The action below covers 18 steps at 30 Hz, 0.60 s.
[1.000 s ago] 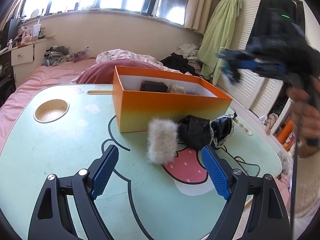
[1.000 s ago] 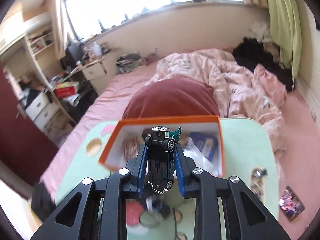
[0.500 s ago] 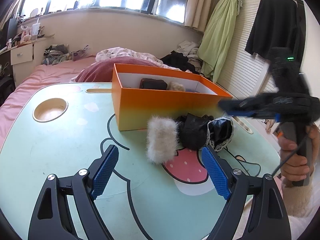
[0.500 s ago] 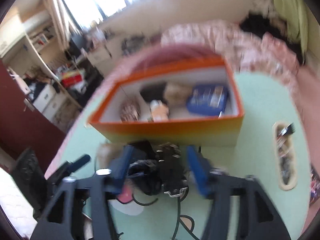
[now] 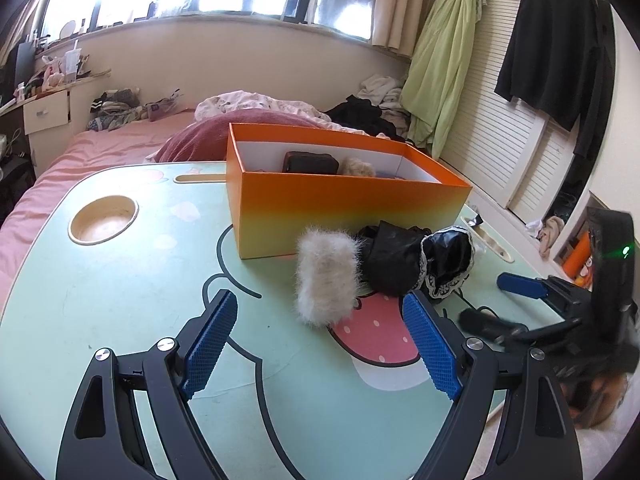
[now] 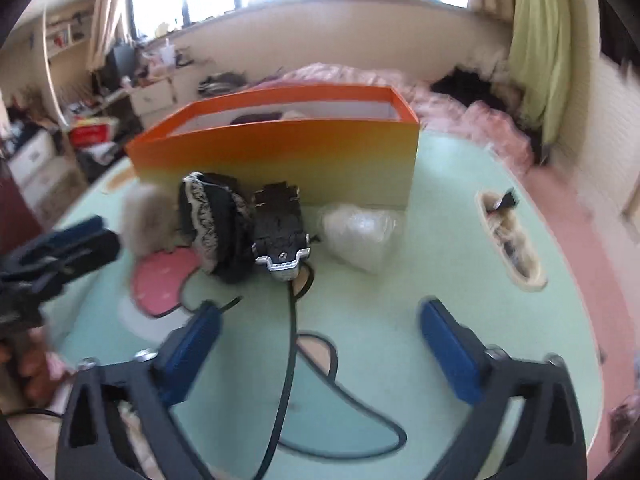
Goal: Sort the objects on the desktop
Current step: 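Grasp the black toy car in the box with the right tool, place it on the table, then grasp the dark red case in the box with the left tool, set it on the table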
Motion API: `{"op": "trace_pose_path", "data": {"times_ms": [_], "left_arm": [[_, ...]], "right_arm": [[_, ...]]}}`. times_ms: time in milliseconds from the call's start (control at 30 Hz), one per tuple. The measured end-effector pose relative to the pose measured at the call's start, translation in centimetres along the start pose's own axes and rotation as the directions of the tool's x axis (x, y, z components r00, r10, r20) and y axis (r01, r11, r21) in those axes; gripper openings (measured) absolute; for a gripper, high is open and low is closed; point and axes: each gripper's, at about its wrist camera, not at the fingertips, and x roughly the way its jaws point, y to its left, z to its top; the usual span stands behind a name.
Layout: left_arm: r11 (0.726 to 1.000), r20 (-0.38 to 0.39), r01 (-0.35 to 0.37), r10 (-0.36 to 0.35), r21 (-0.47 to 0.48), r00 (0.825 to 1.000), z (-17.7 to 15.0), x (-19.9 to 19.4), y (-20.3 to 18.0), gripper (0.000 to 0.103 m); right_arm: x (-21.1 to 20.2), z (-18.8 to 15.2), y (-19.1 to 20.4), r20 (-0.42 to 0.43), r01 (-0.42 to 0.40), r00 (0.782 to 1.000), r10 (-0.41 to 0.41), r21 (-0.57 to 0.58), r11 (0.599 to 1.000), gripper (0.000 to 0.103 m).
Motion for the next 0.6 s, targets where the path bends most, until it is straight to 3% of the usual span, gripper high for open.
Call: {"op": "trace_pose_path", "data": {"times_ms": [600], "left_arm": [[1.000, -0.009, 0.001, -0.001, -0.008, 1.000, -0.02, 0.20, 0.27, 0.085]], "right_arm": [[0.07, -0.87, 0.79, 0.049, -0.062, 0.997, 0.065, -0.067, 0.996, 0.103]]}}
